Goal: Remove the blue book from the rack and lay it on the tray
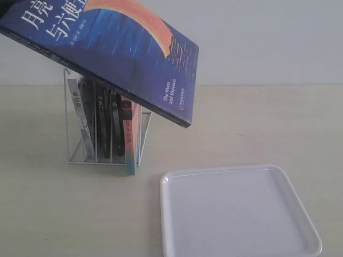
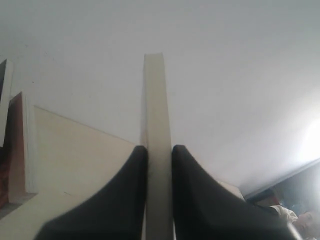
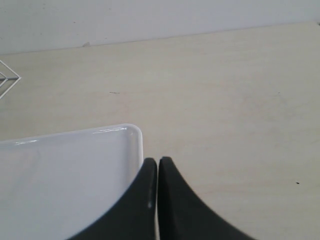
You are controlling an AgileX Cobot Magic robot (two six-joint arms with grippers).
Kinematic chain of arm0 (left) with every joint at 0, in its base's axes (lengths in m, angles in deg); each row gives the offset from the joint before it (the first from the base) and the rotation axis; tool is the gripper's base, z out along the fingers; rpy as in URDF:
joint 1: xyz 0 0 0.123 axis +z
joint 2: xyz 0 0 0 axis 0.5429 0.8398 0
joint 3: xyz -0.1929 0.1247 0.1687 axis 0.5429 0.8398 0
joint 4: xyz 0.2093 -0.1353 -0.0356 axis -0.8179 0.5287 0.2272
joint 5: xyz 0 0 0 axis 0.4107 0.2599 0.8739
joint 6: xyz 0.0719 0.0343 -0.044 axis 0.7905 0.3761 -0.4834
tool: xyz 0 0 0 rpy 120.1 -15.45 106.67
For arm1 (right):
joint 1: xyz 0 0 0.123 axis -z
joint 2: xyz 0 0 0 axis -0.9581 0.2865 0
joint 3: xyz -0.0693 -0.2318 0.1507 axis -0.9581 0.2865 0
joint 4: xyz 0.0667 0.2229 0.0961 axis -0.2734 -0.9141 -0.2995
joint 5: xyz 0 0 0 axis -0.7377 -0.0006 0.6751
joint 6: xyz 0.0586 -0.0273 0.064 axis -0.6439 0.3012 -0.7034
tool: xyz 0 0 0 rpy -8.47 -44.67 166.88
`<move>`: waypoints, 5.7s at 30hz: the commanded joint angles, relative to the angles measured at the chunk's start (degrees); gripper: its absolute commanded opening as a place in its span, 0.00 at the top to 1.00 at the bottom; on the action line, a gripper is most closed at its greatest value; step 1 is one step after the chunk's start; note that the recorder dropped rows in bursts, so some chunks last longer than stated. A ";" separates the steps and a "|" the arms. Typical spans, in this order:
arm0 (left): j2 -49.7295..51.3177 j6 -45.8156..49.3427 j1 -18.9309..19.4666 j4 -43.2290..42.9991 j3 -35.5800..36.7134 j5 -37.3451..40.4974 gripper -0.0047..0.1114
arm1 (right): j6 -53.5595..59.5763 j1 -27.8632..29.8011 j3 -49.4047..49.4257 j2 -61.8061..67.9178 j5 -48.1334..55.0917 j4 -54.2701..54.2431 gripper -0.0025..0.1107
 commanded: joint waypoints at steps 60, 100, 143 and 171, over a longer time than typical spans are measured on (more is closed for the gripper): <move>47.43 -48.90 -47.57 -29.05 -16.61 -51.96 0.92 | 0.53 -0.01 -0.01 -0.26 -0.44 0.18 0.98; 52.32 -48.71 -47.57 -30.28 -12.32 -53.91 0.92 | 0.53 -0.01 -0.01 -0.26 -0.34 0.13 0.98; 49.84 -29.05 -47.57 -27.26 -12.32 -47.42 0.55 | 0.53 -0.01 -0.01 -0.26 -0.46 0.13 0.98; 21.45 19.64 -47.66 2.20 5.21 -43.96 0.85 | 0.53 -0.01 -0.01 -0.26 -0.46 0.13 0.98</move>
